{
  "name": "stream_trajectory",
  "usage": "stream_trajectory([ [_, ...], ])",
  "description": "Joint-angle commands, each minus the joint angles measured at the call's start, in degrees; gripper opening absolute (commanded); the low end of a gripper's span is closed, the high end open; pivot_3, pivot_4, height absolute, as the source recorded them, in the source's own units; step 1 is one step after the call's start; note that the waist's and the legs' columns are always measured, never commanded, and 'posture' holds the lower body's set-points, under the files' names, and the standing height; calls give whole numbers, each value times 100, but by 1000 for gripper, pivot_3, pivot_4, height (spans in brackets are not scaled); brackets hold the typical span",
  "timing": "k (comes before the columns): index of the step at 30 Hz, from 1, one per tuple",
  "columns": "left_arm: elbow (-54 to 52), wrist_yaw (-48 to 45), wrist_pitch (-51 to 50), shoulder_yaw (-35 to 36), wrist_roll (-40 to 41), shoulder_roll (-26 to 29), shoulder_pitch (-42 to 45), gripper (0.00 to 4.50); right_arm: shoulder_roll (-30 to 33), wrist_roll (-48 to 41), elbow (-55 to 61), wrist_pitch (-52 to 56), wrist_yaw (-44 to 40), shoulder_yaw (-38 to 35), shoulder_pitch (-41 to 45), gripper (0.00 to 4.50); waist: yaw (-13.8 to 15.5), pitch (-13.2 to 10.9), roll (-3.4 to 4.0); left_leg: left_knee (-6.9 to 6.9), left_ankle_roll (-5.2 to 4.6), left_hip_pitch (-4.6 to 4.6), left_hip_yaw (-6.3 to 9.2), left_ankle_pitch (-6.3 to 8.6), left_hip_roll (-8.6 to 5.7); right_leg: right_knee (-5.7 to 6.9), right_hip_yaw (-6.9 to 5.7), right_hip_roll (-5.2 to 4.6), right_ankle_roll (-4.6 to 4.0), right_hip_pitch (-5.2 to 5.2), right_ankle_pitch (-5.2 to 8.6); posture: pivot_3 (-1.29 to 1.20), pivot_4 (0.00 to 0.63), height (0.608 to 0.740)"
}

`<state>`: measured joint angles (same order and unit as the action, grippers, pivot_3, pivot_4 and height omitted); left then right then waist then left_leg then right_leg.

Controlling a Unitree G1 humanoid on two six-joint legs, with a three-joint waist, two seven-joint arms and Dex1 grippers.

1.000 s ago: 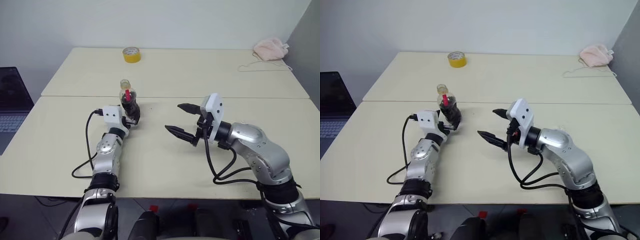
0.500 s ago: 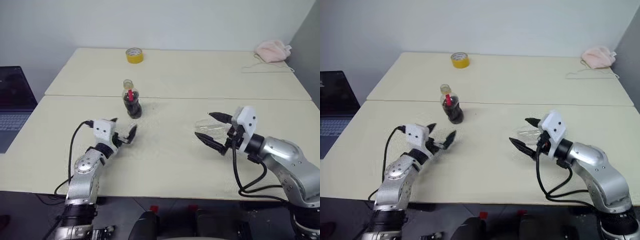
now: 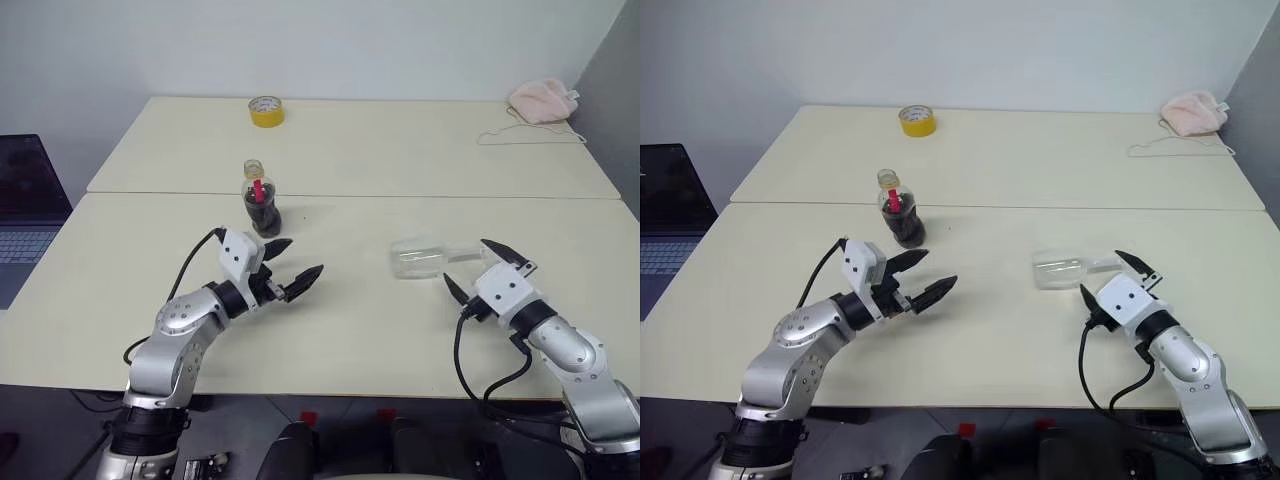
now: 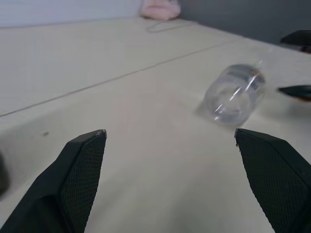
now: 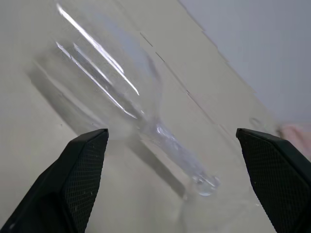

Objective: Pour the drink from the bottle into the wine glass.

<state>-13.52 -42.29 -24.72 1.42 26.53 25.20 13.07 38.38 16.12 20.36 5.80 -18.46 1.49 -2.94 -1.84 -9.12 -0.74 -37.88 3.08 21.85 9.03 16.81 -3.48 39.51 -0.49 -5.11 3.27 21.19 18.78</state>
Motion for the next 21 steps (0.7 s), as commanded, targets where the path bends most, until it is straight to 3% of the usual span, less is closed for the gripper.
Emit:
stream_trajectory([
  [1, -196, -199, -194, -90, 188, 94, 148, 4479, 83, 688, -92, -148, 240, 105, 142, 4500, -6, 0, 0, 1, 0, 0, -2, 0, 2, 0, 1, 1, 0, 0, 0, 0, 150, 740],
  [5, -140, -355, -442, -286, 331, 0, 635, 4479, 182, 1518, -577, 55, 155, 517, 559, 4500, 3, 0, 0, -8, 0, 2, -4, -1, -1, 1, 2, 1, 0, -2, 0, 0, 150, 740],
  [14, -77, -1212, 67, -986, -230, 495, 939, 4479, 93, 2015, -1192, 140, 228, 644, 1159, 4500, 3, 0, 0, -4, 1, 2, -18, -1, 1, -6, 3, 0, 0, -3, 0, 0, 150, 740],
  [21, 253, -1268, 328, -1033, -357, 350, 1039, 4479, -20, 2195, -1562, 67, 396, 709, 1426, 4500, -1, 0, 0, -1, 0, 3, -21, -1, 2, -8, 5, 0, 0, -1, 0, 0, 150, 740],
])
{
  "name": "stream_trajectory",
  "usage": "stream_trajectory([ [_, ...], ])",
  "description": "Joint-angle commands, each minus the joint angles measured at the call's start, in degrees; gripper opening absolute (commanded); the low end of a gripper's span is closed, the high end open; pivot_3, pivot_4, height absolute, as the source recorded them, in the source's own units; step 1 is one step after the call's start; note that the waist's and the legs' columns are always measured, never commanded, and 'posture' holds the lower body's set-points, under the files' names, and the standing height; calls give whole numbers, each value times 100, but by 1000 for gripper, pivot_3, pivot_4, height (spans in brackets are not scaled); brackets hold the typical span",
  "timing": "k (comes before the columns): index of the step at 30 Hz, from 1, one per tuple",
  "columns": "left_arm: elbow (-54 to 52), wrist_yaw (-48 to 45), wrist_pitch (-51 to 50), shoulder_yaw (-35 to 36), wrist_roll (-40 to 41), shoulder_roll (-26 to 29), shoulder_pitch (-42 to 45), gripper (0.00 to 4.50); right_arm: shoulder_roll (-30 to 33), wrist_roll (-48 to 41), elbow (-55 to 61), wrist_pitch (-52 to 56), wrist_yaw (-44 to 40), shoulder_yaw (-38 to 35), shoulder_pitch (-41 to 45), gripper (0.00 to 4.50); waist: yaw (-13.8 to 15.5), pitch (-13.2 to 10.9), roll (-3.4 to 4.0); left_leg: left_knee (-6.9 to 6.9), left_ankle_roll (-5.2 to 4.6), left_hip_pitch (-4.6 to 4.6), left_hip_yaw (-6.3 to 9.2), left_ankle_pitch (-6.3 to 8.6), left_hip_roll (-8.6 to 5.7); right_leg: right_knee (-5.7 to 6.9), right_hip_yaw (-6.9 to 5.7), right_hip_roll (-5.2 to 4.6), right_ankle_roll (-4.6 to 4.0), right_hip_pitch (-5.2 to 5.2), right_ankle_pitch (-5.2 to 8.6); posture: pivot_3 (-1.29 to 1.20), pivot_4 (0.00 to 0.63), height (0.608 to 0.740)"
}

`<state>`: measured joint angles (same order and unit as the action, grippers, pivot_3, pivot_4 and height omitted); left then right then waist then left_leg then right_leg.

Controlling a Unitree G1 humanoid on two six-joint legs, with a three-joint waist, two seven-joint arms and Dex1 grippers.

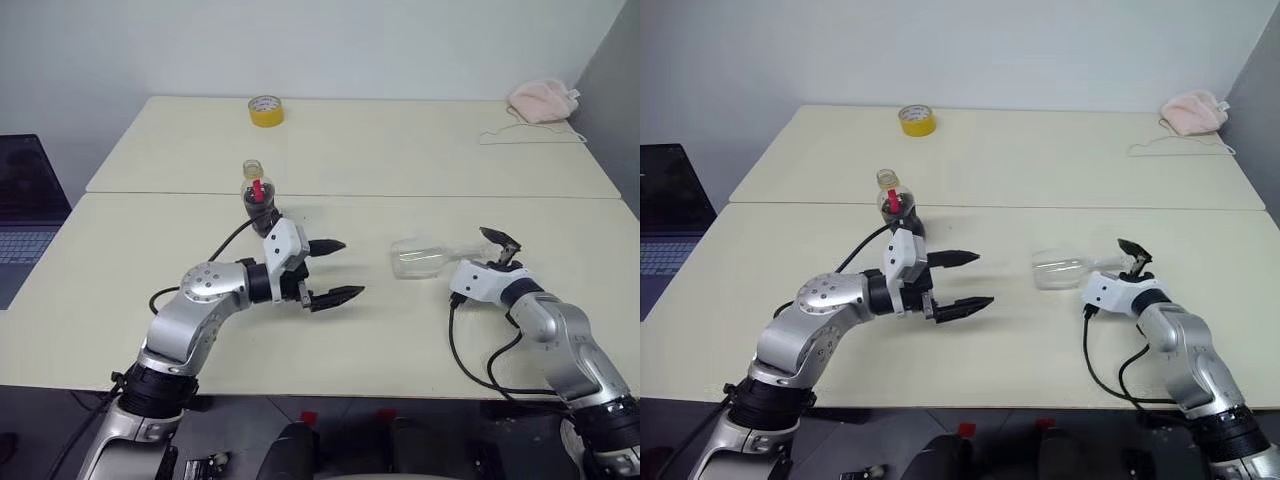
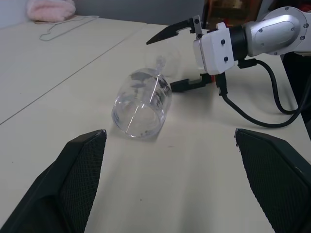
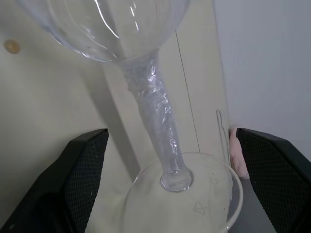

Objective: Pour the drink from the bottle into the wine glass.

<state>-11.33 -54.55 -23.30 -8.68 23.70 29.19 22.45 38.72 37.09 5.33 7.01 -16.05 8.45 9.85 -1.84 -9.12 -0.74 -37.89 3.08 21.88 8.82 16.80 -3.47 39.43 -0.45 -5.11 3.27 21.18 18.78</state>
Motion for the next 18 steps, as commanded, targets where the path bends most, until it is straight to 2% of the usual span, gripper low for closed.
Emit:
stream_trajectory([
  [1, 73, -42, 220, -27, -98, -69, 107, 4479, -89, 133, -104, -63, 191, 41, 189, 4500, -3, 0, 0, -1, 0, 0, 0, 0, 0, 1, -1, 0, 0, 0, 0, 0, 150, 740],
  [7, 201, -51, 344, -34, -184, -141, 110, 4479, -253, 357, -344, -55, 424, 180, 351, 4500, -13, 0, 0, -1, 0, -2, 0, 0, 1, 3, 0, 1, 0, 0, 0, 0, 150, 740],
  [8, 219, -44, 363, -32, -197, -155, 109, 4494, -280, 405, -395, -58, 486, 209, 384, 4321, -14, 0, 0, -1, 0, -1, 1, 0, 1, 3, -1, 1, 0, 0, 0, 0, 150, 740],
  [10, 245, -26, 392, -28, -215, -184, 106, 4500, -360, 462, -514, -47, 624, 252, 459, 3869, -19, 0, 0, -1, 0, -2, 0, 0, 2, 3, 0, 2, 0, 0, 0, 0, 150, 740],
  [18, 226, 12, 396, 16, -245, -247, 91, 4500, -514, 548, -452, -42, 962, 149, 513, 1041, -15, 0, 0, -1, 0, -1, 1, 0, 1, 5, 1, 1, 0, 2, 0, 0, 150, 740],
])
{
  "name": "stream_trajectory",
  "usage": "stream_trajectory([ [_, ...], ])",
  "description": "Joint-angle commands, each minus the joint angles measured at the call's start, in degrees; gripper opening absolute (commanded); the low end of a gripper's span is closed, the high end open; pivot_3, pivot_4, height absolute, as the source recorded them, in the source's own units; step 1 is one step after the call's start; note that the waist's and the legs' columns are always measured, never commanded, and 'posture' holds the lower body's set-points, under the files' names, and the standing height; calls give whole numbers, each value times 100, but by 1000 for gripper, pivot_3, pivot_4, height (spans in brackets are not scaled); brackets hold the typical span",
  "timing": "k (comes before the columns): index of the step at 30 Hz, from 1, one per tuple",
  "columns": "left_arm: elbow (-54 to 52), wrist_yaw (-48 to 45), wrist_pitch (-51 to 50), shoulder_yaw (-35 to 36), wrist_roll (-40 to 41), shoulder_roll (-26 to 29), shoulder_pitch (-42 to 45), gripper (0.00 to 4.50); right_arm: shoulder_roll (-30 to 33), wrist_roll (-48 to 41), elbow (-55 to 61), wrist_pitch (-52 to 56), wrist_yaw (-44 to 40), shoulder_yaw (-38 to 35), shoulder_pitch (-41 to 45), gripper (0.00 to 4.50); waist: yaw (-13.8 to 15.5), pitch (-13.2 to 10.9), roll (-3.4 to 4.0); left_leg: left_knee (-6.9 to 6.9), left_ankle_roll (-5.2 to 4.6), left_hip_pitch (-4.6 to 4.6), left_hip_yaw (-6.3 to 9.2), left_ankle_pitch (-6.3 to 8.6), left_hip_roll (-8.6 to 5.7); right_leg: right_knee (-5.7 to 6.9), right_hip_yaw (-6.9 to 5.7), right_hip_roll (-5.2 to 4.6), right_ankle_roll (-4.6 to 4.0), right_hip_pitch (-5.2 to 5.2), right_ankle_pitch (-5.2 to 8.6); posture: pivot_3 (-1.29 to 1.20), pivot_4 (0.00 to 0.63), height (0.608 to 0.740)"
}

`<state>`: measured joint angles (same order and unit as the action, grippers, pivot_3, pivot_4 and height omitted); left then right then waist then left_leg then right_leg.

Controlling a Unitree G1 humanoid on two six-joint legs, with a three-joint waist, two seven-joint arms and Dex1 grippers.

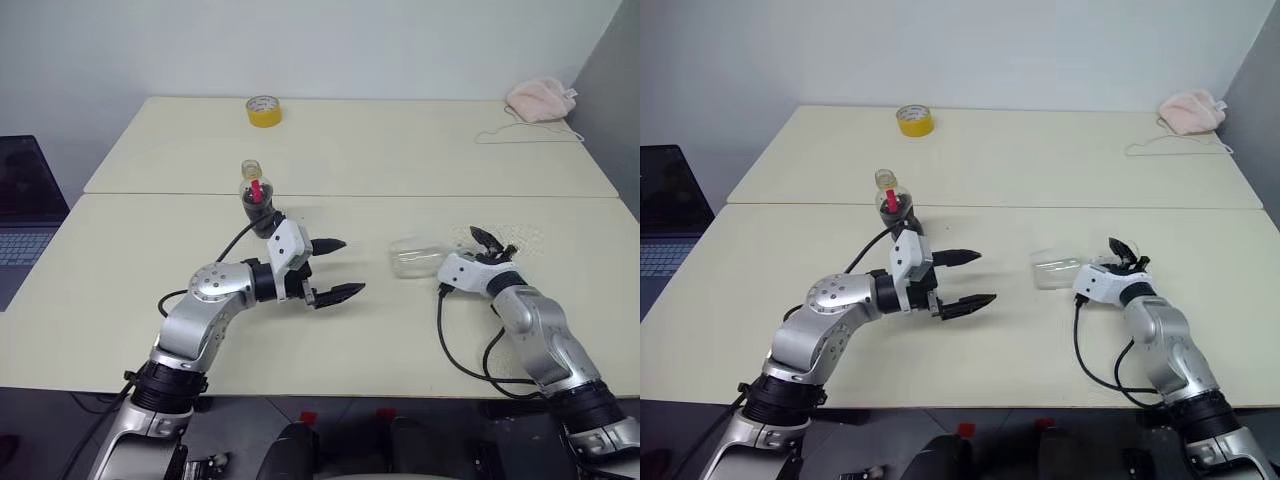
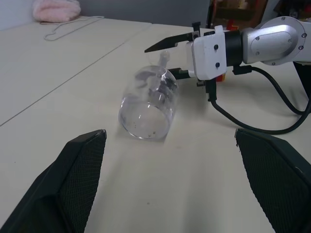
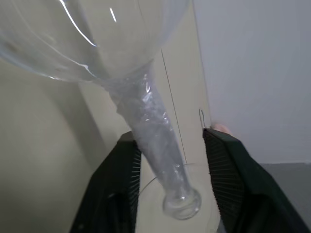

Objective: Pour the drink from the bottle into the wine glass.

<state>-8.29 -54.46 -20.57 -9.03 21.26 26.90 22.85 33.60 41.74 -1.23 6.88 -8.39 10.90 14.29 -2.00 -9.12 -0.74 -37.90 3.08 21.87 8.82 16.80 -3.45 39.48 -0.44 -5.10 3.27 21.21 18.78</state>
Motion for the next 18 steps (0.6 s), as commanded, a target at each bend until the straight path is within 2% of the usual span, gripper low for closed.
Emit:
stream_trajectory([
  [1, -92, 16, 125, 62, -2, -23, 41, 4500, -2, 97, 253, -25, 222, -115, 62, 724, 0, 0, 0, 0, 0, 1, 0, 0, 0, 0, 0, 0, 0, 0, 0, 0, 150, 740],
  [3, -128, 50, 118, 84, 2, -29, 9, 4500, 23, 115, 472, -77, 341, -212, 128, 170, -2, 0, 0, 0, 0, 0, 0, 0, 0, 1, 2, 0, 0, 2, 0, 0, 150, 740],
  [8, -187, 105, 105, 111, 16, -23, -37, 4500, 25, -100, 771, -176, 341, -402, 389, 164, -6, 0, 0, 1, 0, 1, 0, 0, 0, 5, 9, 0, 0, 10, 0, 0, 150, 740],
  [11, -226, 166, 84, 166, 63, -24, -79, 4500, -119, -516, 941, -290, 244, -548, 532, 164, 2, 0, 0, 1, 0, 3, 1, 0, 0, 4, 6, 0, 0, 9, 0, 0, 150, 740],
  [18, -203, 116, -46, 542, 381, 52, -293, 4500, -1345, -3192, 1148, -770, -650, -805, 443, 164, -37, 0, 0, 3, 0, 1, 9, 0, 6, 4, 4, 1, 0, 8, 0, 0, 150, 740],
])
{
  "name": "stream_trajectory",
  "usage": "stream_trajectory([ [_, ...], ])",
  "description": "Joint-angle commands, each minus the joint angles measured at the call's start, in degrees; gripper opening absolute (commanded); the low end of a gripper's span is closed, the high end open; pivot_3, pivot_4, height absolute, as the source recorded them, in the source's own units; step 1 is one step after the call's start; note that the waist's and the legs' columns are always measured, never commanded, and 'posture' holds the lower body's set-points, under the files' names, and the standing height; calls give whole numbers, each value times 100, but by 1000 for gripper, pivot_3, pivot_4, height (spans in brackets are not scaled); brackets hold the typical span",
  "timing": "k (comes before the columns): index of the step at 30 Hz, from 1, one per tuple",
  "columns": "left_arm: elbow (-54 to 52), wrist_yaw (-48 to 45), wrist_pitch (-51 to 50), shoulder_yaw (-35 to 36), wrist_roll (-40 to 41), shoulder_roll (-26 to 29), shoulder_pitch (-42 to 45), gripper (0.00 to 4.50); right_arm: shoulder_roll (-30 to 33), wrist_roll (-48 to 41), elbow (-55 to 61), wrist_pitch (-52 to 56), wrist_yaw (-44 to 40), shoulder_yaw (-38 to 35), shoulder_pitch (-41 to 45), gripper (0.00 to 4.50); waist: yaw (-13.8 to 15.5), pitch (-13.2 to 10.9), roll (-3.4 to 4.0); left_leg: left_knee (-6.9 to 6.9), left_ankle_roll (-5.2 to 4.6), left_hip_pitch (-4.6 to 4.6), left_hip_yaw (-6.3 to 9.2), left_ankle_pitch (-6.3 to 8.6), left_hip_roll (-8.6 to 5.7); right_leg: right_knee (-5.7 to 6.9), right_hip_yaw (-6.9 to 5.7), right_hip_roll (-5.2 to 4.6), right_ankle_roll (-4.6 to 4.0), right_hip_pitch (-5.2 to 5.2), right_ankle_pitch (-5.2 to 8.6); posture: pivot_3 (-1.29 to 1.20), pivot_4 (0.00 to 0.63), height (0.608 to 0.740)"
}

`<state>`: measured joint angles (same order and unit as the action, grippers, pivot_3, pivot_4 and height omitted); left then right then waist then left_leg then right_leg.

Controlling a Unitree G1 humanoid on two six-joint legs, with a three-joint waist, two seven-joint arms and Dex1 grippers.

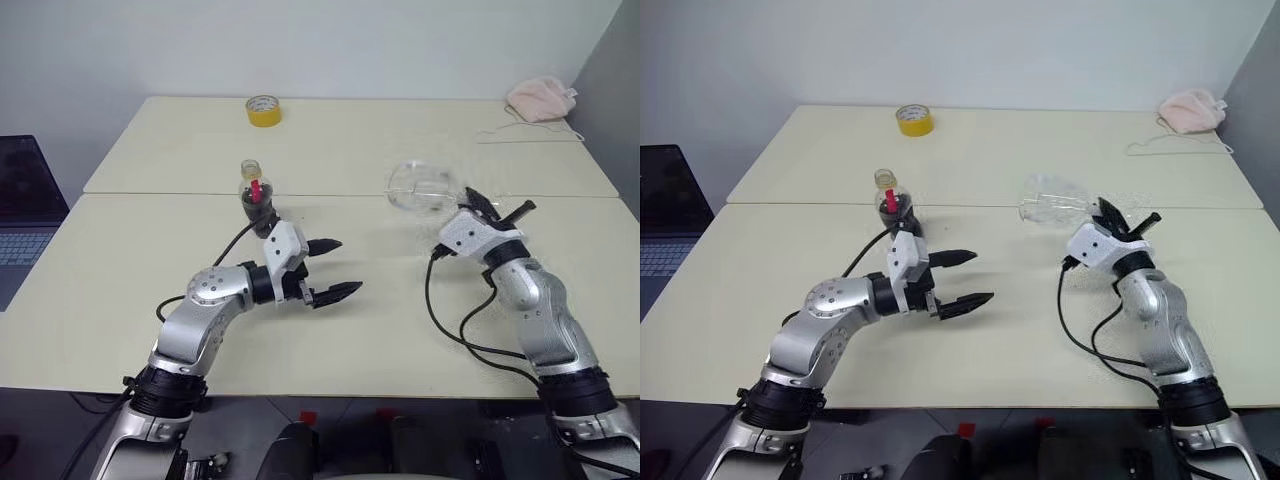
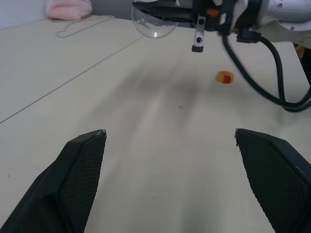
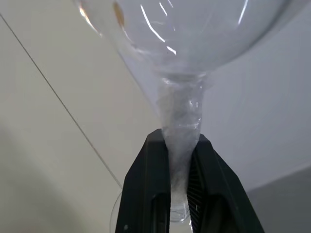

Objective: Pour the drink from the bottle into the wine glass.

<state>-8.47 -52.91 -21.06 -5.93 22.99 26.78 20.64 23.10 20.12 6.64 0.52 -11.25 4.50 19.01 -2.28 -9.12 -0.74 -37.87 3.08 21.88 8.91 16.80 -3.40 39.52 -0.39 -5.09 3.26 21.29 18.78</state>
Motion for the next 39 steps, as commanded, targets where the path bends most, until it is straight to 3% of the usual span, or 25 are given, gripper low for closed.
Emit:
stream_trajectory([
  [1, -200, -75, 6, 255, 231, 91, -108, 4500, -438, -1322, 394, -102, -497, -188, -66, 164, -16, 0, 0, 0, 0, 0, 1, 0, -1, 0, 0, -1, 0, 0, 0, 0, 150, 740],
  [5, -354, -217, 44, 438, 406, 266, -379, 4500, -1050, -2611, 96, -72, -1223, -127, -122, 164, -40, 0, 1, -1, 0, 0, 10, 0, -3, -2, -4, -2, 0, -4, 0, 0, 150, 740],
  [8, -428, -163, 134, 506, 427, 269, -452, 4500, -1293, -2929, -292, -140, -1424, -146, -24, 164, -44, -2, 3, -2, 0, -1, 17, 0, -4, 2, -7, -2, -1, -2, 0, 0, 150, 740],
  [15, -603, -71, 131, 565, 473, 271, -578, 4500, -1425, -2999, -1394, -632, -2090, 82, 154, 164, -77, -1, 4, 1, 0, -2, 17, 0, -4, 2, -7, -1, -1, 1, 0, 0, 150, 740],
  [26, -640, -207, 153, 727, 525, 444, -445, 4500, -1499, -2737, -2557, -1368, -2337, 227, 427, 164, -95, -1, 4, 0, 1, -3, 17, 0, -4, 4, -7, 0, -1, 1, 0, 0, 150, 740],
  [39, -739, -267, 141, 729, 508, 533, -523, 4500, -1524, -2944, -2743, -1222, -2818, 268, 564, 164, -98, -1, 4, 0, 1, -3, 17, 0, -3, 5, -7, 0, -1, 2, 0, 0, 150, 740],
])
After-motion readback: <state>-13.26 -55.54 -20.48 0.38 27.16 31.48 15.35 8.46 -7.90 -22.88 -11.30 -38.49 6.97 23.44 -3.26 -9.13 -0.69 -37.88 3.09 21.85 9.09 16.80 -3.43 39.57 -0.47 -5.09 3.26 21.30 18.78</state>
